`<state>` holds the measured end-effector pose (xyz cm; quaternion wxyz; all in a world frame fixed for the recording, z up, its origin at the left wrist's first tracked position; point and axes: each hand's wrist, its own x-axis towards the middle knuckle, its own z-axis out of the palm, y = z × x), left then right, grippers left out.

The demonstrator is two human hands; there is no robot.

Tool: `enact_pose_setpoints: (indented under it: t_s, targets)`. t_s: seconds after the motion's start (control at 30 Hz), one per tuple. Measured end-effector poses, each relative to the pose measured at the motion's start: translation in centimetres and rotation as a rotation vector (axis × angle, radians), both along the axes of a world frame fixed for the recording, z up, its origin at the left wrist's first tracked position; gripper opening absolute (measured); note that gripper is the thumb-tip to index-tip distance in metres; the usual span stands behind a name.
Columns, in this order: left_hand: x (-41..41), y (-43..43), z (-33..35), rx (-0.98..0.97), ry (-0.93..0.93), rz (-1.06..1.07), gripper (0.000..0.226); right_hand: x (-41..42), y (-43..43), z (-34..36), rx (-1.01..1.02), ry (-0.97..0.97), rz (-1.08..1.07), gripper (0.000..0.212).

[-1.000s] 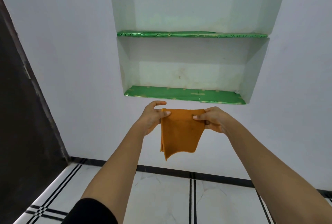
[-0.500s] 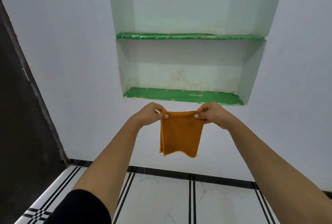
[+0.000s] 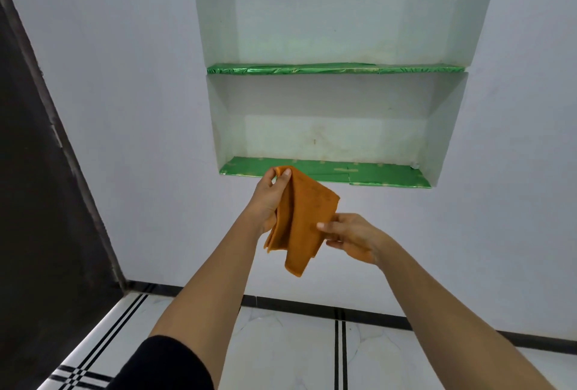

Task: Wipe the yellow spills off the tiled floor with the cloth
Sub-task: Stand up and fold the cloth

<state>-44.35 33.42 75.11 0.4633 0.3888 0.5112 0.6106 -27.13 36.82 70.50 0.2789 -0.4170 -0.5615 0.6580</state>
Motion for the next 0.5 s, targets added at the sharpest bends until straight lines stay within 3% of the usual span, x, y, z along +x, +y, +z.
enact_pose_setpoints:
  t_s: [0.1, 0.27, 0.43, 0.5]
  targets:
    - [-0.5, -0.2, -0.3, -0.039, 0.079, 0.076, 0.042, -0.7, 0.0, -0.5, 0.012, -0.010, -0.057, 0.045]
    - [-1.5, 0.0, -0.2, -0.048, 0.319, 0.167, 0.045, -1.3, 0.2, 0.6, -0.032, 0.104, -0.198, 0.042]
    - [-2.4, -0.7, -0.9, -0.242, 0.165, 0.028, 0.051, -2.1, 0.2, 2.0, -0.071, 0.076, -0.273, 0.029]
    - [-2.9, -1.2, -1.5, -0.284, 0.128, -0.095, 0.067, -1.9, 0.1, 2.5, -0.096, 0.049, -0.276, 0.023]
